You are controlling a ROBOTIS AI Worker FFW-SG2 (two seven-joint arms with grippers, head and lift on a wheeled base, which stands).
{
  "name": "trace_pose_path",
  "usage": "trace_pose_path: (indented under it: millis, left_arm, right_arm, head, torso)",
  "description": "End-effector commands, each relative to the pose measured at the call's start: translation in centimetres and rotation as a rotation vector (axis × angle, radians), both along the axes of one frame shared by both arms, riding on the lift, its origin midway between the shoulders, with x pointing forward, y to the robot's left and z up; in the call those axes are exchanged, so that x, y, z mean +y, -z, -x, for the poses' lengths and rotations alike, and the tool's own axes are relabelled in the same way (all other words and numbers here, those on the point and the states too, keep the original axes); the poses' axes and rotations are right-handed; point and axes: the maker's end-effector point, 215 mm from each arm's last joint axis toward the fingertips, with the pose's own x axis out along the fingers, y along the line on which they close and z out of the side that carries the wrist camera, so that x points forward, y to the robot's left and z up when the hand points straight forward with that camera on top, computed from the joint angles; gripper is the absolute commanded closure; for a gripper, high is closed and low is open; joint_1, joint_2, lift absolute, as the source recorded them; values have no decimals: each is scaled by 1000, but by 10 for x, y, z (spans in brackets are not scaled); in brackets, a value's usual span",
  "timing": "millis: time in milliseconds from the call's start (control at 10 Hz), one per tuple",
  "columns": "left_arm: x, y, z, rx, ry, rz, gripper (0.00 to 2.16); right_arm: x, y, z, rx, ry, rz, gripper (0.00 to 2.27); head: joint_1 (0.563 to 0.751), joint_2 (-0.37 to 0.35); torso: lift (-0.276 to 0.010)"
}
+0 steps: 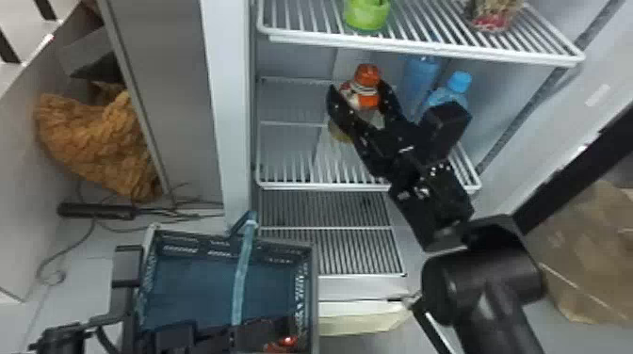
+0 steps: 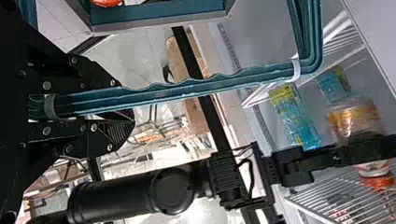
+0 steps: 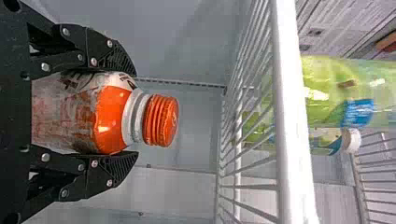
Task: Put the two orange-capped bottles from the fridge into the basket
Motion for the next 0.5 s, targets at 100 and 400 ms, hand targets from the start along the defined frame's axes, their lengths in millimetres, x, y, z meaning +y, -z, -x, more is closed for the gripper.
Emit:
trace_pose_path:
  millis: [100, 400]
  left_arm:
    - [1, 0, -1, -2, -2, 0, 1170]
    - [1, 0, -2, -4, -7, 1, 1170]
  right_arm:
    - [13, -14, 43, 11, -52, -60, 889]
    - [36, -21, 104, 88, -144, -135, 889]
  head:
    - [695, -182]
    - [695, -165]
  torso:
    - [-235]
    - [-235]
